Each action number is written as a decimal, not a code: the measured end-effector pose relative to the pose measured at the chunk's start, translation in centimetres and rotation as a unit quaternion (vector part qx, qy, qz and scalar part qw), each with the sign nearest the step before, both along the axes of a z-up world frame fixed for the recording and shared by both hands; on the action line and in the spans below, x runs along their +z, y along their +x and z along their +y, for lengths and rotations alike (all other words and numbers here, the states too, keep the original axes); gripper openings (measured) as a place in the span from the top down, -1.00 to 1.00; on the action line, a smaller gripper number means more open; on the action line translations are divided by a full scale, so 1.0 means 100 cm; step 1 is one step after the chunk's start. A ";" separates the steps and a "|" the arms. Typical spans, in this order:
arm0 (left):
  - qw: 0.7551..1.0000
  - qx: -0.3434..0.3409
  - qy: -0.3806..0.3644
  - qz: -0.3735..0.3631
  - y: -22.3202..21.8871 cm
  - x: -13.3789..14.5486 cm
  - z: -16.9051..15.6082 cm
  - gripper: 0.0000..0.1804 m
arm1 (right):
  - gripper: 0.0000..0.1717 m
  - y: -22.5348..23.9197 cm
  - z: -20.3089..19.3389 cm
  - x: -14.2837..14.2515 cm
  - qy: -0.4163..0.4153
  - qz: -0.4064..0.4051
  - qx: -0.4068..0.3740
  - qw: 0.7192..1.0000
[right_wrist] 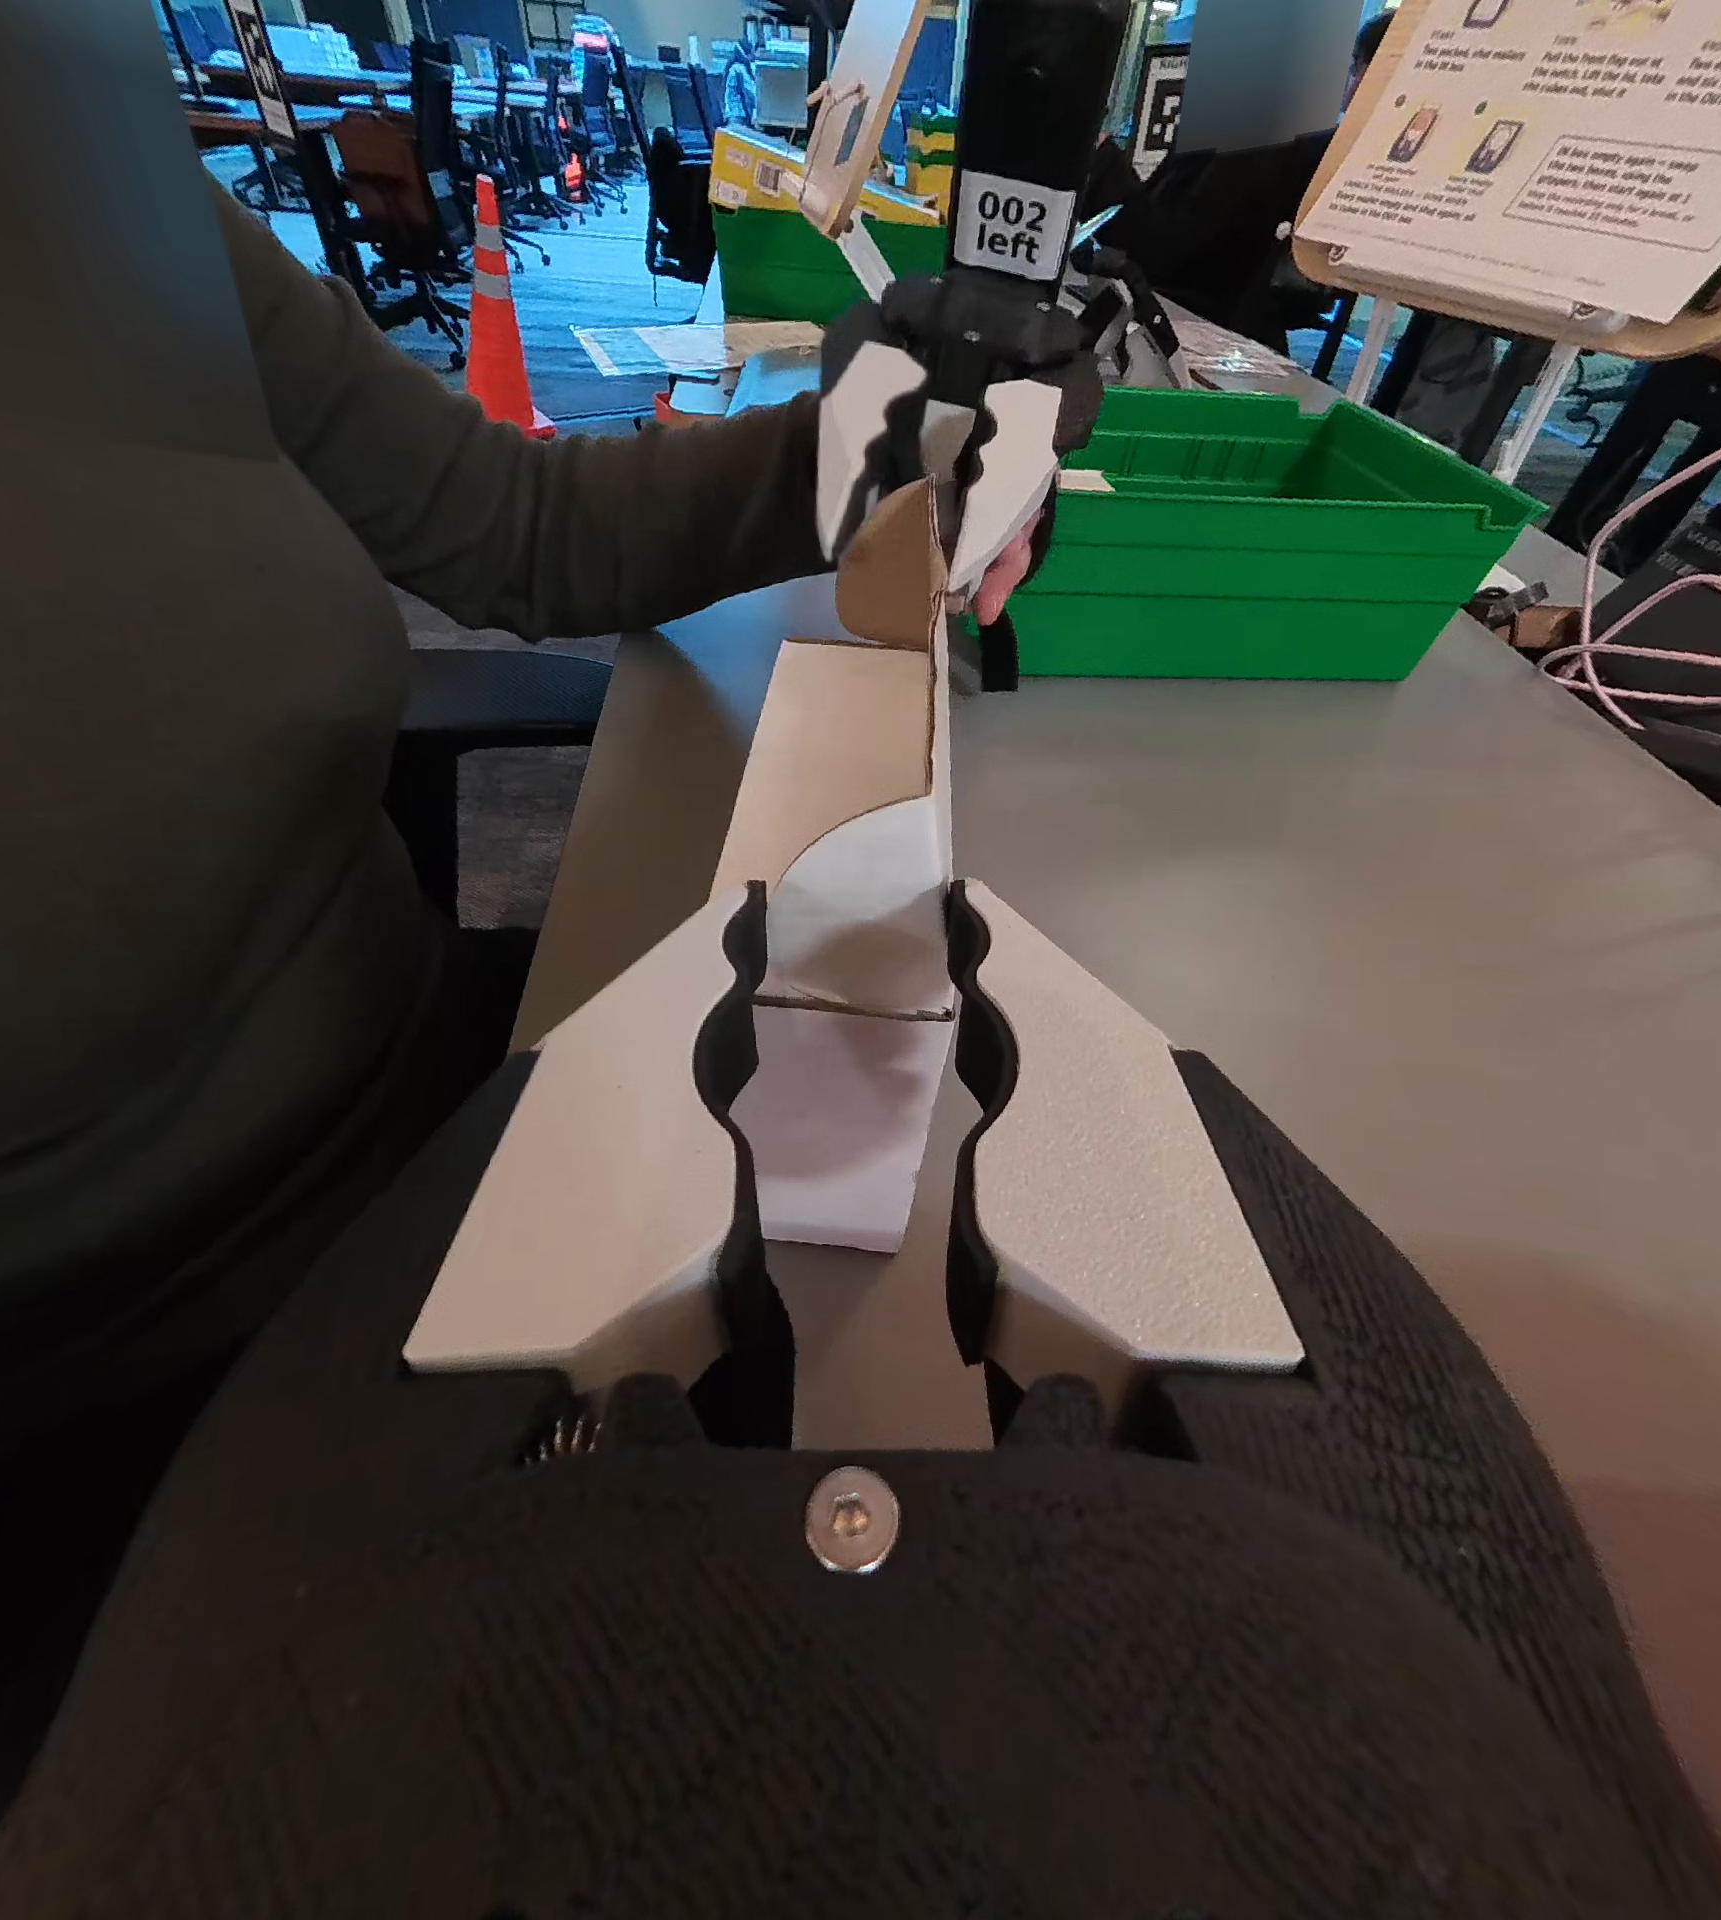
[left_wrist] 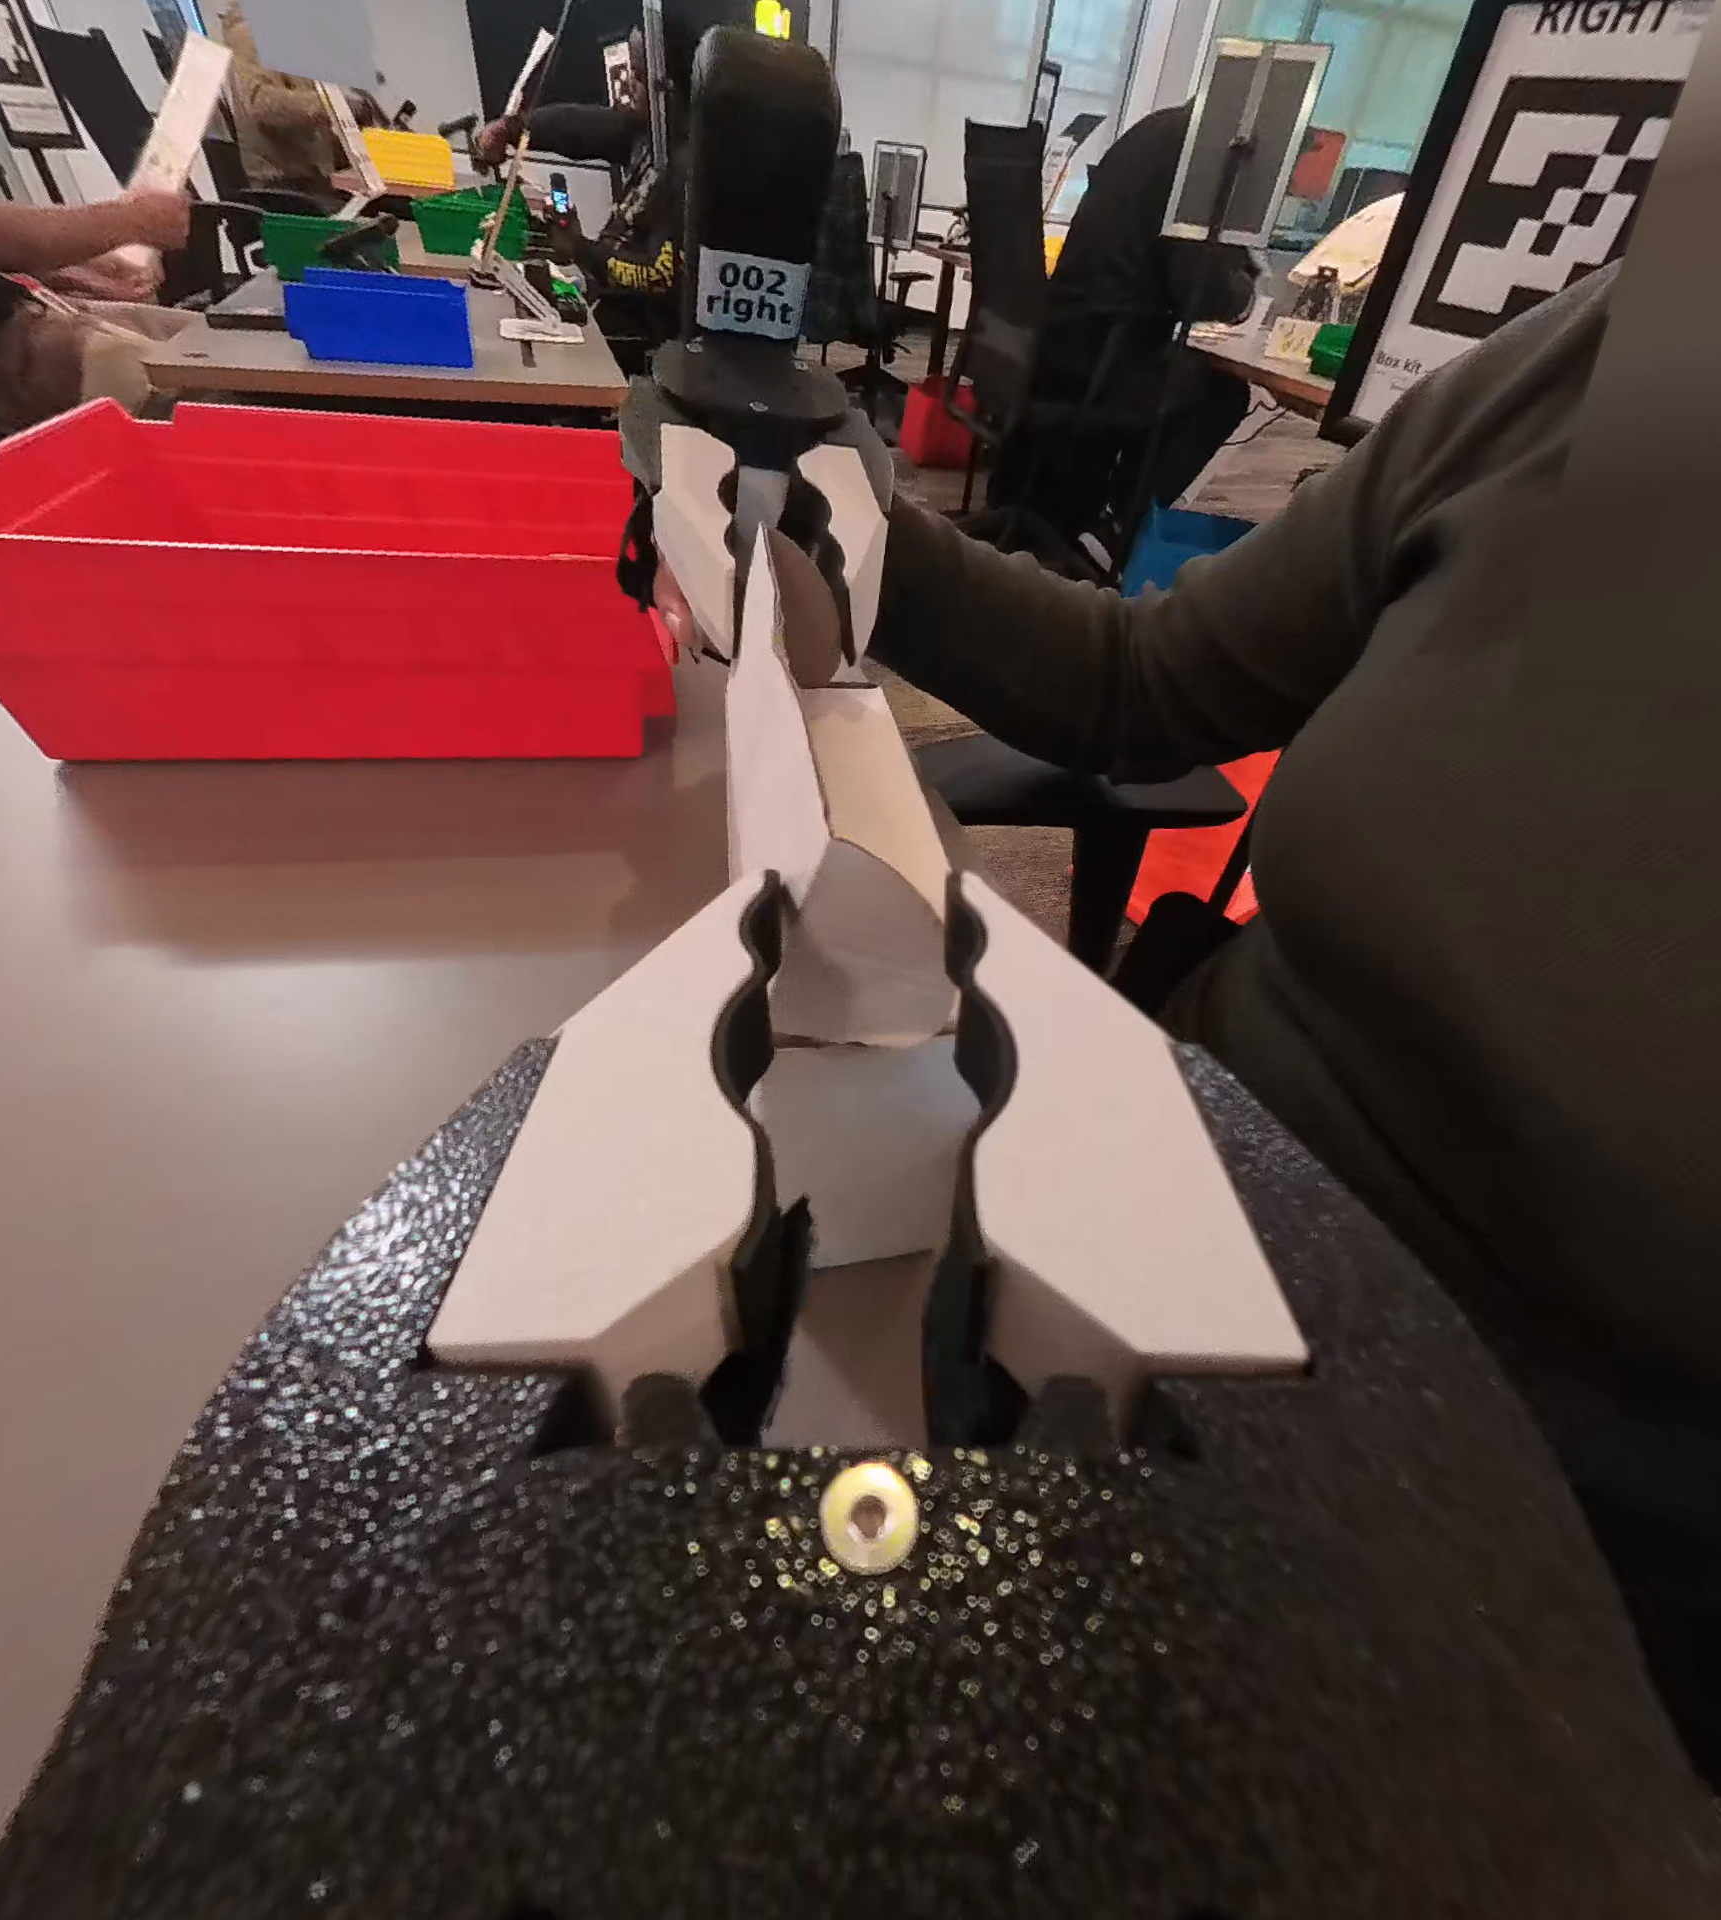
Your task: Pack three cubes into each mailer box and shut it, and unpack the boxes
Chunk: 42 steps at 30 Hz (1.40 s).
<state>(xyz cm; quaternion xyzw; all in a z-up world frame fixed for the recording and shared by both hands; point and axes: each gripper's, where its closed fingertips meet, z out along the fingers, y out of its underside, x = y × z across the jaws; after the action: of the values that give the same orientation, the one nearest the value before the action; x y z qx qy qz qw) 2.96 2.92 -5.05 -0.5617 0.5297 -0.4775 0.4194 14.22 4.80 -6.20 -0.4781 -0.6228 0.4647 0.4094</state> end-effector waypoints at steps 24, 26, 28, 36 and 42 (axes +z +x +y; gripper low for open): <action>0.989 0.063 0.098 0.091 0.008 -0.005 -0.003 0.71 | 0.60 0.003 -0.004 -0.003 0.062 -0.037 -0.004 0.997; 0.989 0.072 0.094 0.094 0.007 -0.005 -0.001 0.71 | 0.53 0.004 -0.001 -0.003 0.040 -0.037 -0.013 0.998; 0.989 0.071 0.090 0.094 0.007 -0.005 -0.001 0.71 | 0.51 0.006 0.000 0.002 -0.006 -0.015 -0.006 1.000; 0.991 0.064 0.073 0.093 0.007 -0.005 -0.001 0.71 | 0.54 0.003 -0.003 0.009 -0.029 0.019 -0.007 0.999; 0.995 0.062 0.026 0.074 0.007 -0.004 -0.002 0.72 | 0.67 -0.001 -0.002 0.008 0.000 0.013 -0.021 1.000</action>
<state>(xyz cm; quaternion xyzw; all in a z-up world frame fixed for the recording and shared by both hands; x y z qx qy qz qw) 3.67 2.76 -5.45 -0.6162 0.5358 -0.3935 0.4224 14.11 4.60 -5.41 -0.4844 -0.6076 0.4621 0.4273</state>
